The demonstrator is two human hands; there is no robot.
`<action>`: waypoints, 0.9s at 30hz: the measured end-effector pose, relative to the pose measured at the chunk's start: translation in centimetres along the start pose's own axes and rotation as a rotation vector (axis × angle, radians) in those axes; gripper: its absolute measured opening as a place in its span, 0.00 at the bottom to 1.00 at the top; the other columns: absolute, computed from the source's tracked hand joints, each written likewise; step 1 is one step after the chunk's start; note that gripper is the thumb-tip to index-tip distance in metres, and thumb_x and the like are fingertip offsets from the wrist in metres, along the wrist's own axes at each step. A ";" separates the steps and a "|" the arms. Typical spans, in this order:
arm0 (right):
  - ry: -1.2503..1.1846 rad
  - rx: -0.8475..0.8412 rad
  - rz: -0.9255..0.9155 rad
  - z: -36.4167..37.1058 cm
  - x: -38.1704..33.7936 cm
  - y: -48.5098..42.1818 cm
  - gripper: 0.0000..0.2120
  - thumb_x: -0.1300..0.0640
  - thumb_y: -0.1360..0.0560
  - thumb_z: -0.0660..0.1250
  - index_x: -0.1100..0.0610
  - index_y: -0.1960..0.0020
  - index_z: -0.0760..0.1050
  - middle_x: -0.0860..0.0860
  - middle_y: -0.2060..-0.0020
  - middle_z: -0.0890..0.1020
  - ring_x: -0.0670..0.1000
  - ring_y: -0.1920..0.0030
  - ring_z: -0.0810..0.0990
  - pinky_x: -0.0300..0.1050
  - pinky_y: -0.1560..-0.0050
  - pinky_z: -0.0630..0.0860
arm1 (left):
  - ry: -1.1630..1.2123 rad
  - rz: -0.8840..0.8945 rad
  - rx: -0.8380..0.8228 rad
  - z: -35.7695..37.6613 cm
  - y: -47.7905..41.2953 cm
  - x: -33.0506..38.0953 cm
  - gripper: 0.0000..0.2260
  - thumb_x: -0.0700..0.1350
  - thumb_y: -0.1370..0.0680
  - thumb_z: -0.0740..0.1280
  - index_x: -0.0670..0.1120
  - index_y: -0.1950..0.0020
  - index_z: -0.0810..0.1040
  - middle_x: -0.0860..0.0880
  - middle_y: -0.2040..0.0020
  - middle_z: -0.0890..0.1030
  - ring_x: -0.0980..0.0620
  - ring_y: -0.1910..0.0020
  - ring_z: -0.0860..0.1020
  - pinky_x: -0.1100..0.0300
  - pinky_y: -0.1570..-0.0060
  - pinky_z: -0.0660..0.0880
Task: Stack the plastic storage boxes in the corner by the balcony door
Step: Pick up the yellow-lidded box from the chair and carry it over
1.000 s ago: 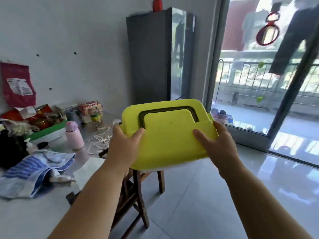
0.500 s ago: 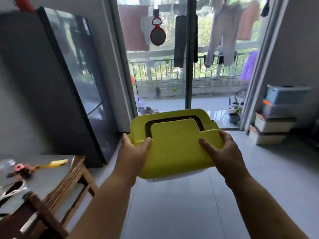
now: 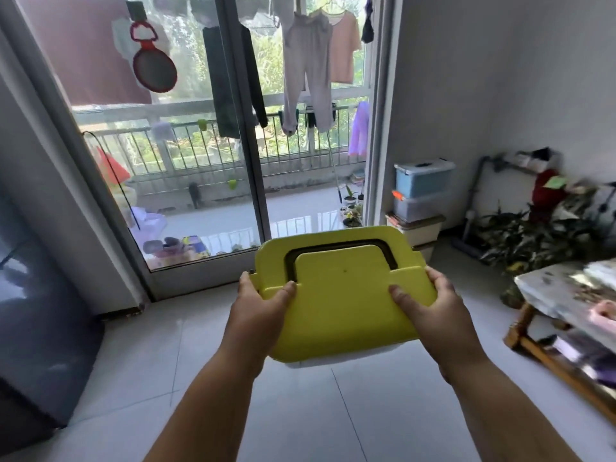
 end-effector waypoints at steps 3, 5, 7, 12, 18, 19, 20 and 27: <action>0.029 0.062 0.016 -0.5 0.6 -4.9 0.40 0.37 0.31 0.70 0.50 0.25 0.61 0.56 0.34 0.72 0.58 0.39 0.74 0.60 0.39 0.75 | -0.013 0.027 -0.059 3.8 -5.5 1.9 0.39 0.58 0.28 0.72 0.49 0.23 0.59 0.42 0.34 0.74 0.37 0.40 0.77 0.38 0.41 0.76; 0.048 0.099 0.033 -1.2 1.4 -8.0 0.40 0.37 0.31 0.69 0.49 0.25 0.60 0.56 0.35 0.72 0.58 0.39 0.75 0.60 0.39 0.75 | -0.014 0.037 -0.095 6.8 -8.7 2.9 0.38 0.57 0.27 0.72 0.49 0.23 0.59 0.42 0.35 0.75 0.38 0.41 0.77 0.39 0.42 0.77; 0.067 0.129 0.047 -2.0 2.0 -10.4 0.39 0.37 0.30 0.69 0.50 0.25 0.60 0.56 0.35 0.72 0.58 0.40 0.75 0.59 0.40 0.75 | -0.008 0.037 -0.127 9.4 -10.9 3.8 0.36 0.56 0.27 0.72 0.49 0.24 0.61 0.42 0.36 0.75 0.38 0.42 0.77 0.39 0.43 0.77; 0.080 0.221 0.069 -5.8 5.0 -17.5 0.40 0.38 0.31 0.70 0.51 0.25 0.60 0.57 0.36 0.72 0.58 0.41 0.76 0.59 0.41 0.76 | -0.016 0.036 -0.200 18.2 -15.9 6.0 0.39 0.55 0.27 0.72 0.52 0.22 0.57 0.43 0.33 0.72 0.38 0.40 0.76 0.39 0.41 0.77; 0.108 0.260 0.051 -10.4 8.8 -27.5 0.39 0.39 0.30 0.70 0.53 0.25 0.61 0.56 0.35 0.73 0.57 0.39 0.75 0.54 0.42 0.75 | -0.042 0.068 -0.228 29.0 -21.1 9.0 0.36 0.55 0.27 0.72 0.49 0.24 0.61 0.45 0.39 0.74 0.40 0.44 0.78 0.42 0.44 0.78; 0.126 0.262 0.036 -10.4 8.5 -28.2 0.39 0.39 0.30 0.70 0.53 0.25 0.61 0.57 0.35 0.73 0.58 0.38 0.74 0.55 0.41 0.75 | -0.042 0.070 -0.229 29.2 -21.4 9.4 0.35 0.55 0.27 0.72 0.49 0.24 0.62 0.44 0.39 0.75 0.41 0.45 0.78 0.43 0.45 0.78; 0.131 0.264 0.029 -12.0 9.3 -31.2 0.39 0.40 0.30 0.70 0.54 0.25 0.61 0.57 0.35 0.73 0.58 0.38 0.74 0.54 0.40 0.75 | -0.026 0.070 -0.232 32.2 -22.8 10.3 0.35 0.55 0.27 0.72 0.48 0.25 0.62 0.44 0.39 0.76 0.40 0.45 0.78 0.42 0.45 0.79; 0.182 0.211 -0.012 -18.7 11.4 -46.5 0.41 0.39 0.30 0.70 0.55 0.24 0.60 0.58 0.33 0.72 0.58 0.36 0.73 0.58 0.37 0.73 | 0.028 0.046 -0.225 45.6 -29.4 15.0 0.27 0.53 0.27 0.73 0.49 0.32 0.68 0.45 0.44 0.79 0.45 0.50 0.80 0.49 0.55 0.80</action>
Point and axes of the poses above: each hand's wrist, its own y-axis away from the middle knuckle, its own z-axis out of the palm, x = y × z, the point moved 6 cm from there along -y, towards the middle knuckle
